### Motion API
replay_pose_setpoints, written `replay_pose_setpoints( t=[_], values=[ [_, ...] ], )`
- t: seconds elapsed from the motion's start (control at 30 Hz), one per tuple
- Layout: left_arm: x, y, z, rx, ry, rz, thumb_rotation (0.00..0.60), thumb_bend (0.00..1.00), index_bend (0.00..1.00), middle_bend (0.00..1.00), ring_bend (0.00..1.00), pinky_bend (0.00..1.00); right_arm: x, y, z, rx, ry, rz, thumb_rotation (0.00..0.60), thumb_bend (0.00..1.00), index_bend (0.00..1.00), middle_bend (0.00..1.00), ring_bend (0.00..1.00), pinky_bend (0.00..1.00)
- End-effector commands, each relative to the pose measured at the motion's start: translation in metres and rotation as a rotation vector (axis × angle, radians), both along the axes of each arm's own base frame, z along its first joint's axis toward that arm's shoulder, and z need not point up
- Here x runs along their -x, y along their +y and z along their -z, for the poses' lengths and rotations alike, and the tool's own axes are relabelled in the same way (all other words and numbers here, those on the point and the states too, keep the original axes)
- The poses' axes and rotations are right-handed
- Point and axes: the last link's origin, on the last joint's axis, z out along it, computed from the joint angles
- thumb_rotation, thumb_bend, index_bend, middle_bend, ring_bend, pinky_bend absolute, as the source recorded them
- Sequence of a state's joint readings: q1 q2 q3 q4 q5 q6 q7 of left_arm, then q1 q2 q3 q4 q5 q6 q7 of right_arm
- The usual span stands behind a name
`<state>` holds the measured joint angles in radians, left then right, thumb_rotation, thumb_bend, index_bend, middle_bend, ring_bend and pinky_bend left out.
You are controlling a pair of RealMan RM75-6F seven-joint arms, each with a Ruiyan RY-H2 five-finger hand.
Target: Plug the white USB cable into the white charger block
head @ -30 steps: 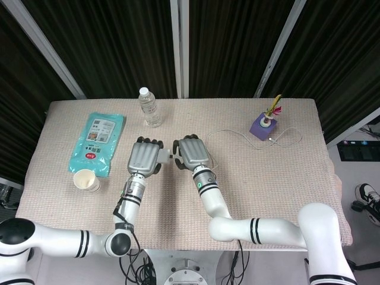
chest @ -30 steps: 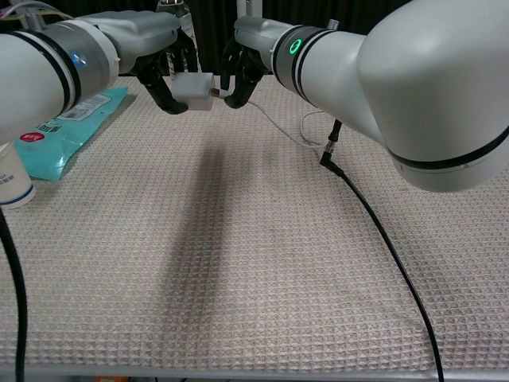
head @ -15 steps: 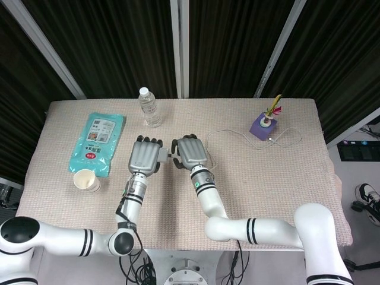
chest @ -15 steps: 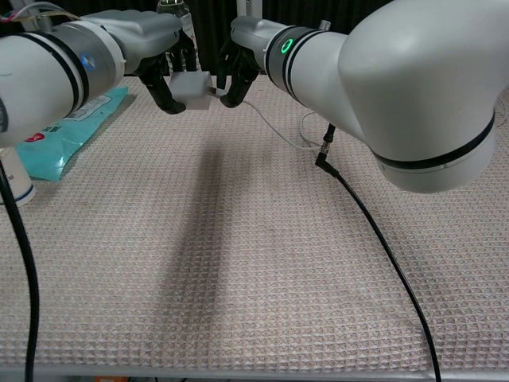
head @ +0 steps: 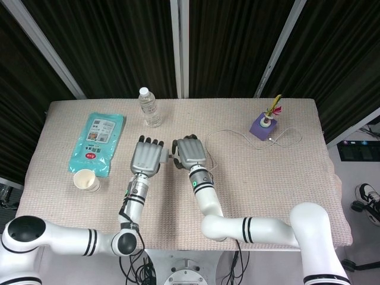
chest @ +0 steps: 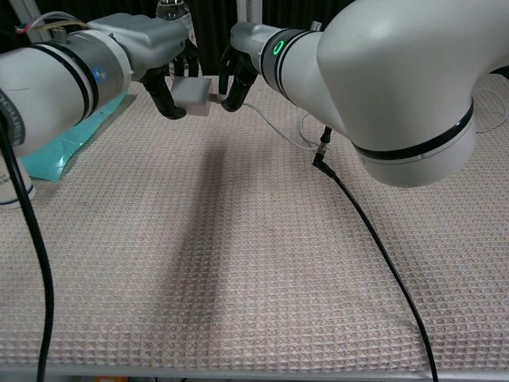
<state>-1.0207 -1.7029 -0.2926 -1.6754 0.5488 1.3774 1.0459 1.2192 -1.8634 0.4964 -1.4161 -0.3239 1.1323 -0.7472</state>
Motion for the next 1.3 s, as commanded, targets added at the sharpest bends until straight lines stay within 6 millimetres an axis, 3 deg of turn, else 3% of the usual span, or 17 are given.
replay_pose_setpoints(
  t=[0.03, 0.73, 0.87, 1.0, 1.1, 1.3],
  values=[
    [-0.001, 0.000, 0.003, 0.005, 0.004, 0.000, 0.600, 0.29, 0.46, 0.47, 0.28, 0.23, -0.001, 0.001, 0.002, -0.004, -0.002, 0.002, 0.600, 0.33, 0.57, 0.53, 0.25, 0.15],
    [-0.008, 0.001, 0.007, 0.022, -0.019, 0.001, 0.600, 0.29, 0.46, 0.47, 0.28, 0.23, -0.005, 0.003, 0.012, -0.004, -0.027, 0.012, 0.600, 0.33, 0.56, 0.53, 0.25, 0.13],
    [-0.007, 0.002, 0.006, 0.020, -0.022, -0.008, 0.600, 0.29, 0.46, 0.47, 0.28, 0.23, -0.002, 0.003, 0.010, -0.010, -0.026, 0.019, 0.600, 0.27, 0.47, 0.51, 0.24, 0.12],
    [-0.005, 0.003, 0.005, 0.018, -0.036, -0.012, 0.600, 0.29, 0.46, 0.47, 0.28, 0.23, 0.001, 0.005, 0.008, -0.027, -0.010, 0.012, 0.600, 0.04, 0.17, 0.35, 0.14, 0.08],
    [-0.002, 0.003, 0.003, 0.015, -0.046, -0.016, 0.600, 0.29, 0.46, 0.46, 0.28, 0.23, 0.004, 0.005, 0.003, -0.020, -0.005, 0.010, 0.600, 0.00, 0.02, 0.25, 0.07, 0.07],
    [0.014, 0.001, 0.003, 0.045, -0.084, -0.040, 0.600, 0.28, 0.44, 0.44, 0.27, 0.22, 0.022, 0.005, -0.011, -0.004, 0.048, 0.007, 0.600, 0.00, 0.00, 0.18, 0.05, 0.07]
  ],
)
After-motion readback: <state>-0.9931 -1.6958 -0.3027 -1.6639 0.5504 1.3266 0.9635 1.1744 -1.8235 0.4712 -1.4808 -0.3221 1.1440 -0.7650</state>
